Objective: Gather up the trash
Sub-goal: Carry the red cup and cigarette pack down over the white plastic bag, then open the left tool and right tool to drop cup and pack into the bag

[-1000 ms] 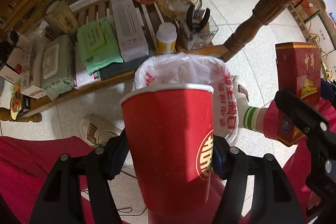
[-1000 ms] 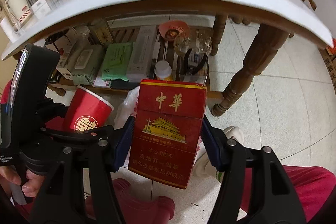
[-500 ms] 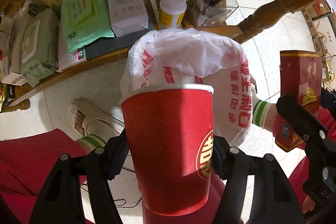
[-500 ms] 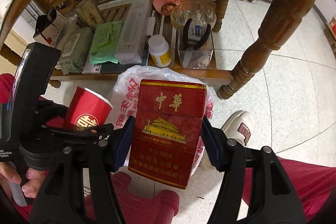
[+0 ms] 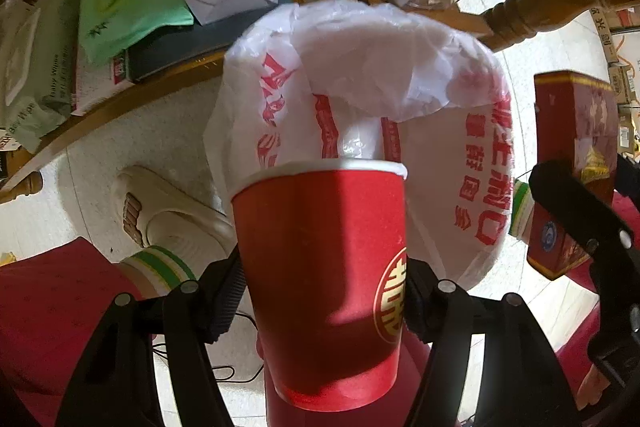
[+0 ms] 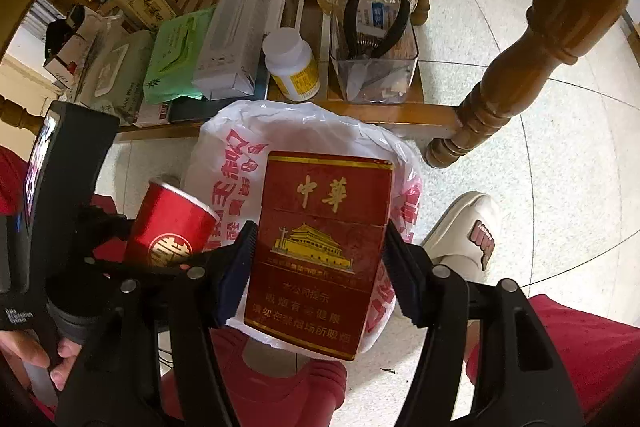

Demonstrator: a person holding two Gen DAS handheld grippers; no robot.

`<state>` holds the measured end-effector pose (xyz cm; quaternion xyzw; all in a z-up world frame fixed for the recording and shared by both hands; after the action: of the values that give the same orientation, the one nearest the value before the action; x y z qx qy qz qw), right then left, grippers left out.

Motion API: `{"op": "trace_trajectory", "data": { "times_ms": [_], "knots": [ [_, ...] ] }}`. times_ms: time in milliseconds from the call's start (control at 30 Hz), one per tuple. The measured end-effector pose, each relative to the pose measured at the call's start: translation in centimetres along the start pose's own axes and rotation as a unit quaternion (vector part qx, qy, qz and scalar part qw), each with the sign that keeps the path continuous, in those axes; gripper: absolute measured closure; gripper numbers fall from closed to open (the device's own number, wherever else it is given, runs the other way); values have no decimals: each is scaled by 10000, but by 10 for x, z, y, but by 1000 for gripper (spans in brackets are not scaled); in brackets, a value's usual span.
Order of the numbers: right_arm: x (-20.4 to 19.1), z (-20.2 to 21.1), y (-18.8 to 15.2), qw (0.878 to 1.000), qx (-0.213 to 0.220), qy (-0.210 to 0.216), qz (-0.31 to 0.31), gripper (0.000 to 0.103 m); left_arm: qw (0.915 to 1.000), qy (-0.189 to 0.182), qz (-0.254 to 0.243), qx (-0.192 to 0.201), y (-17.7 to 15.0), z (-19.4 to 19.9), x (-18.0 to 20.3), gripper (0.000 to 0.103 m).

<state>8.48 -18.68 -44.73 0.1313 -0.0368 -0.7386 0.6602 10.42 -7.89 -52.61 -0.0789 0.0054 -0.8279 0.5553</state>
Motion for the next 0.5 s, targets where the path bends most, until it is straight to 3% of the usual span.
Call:
{"op": "trace_trajectory", "data": {
  "times_ms": [500],
  "knots": [
    [1,-28,7,9991,-358,146,-173,42,9993,54,143,-336,11,-25,-4,39]
  ]
}}
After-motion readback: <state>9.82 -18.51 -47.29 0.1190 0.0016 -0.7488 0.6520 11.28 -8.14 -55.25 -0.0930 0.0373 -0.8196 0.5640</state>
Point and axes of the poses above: each gripper's, at about its wrist camera, not at the fingertips, and z roughly against the way its jaws point, x to its right, y to its top, the point moved 8 cm from there along -z, roughly the way its jaws point, and after that the axes turned 1 degree about x, right-handed, at the moved point
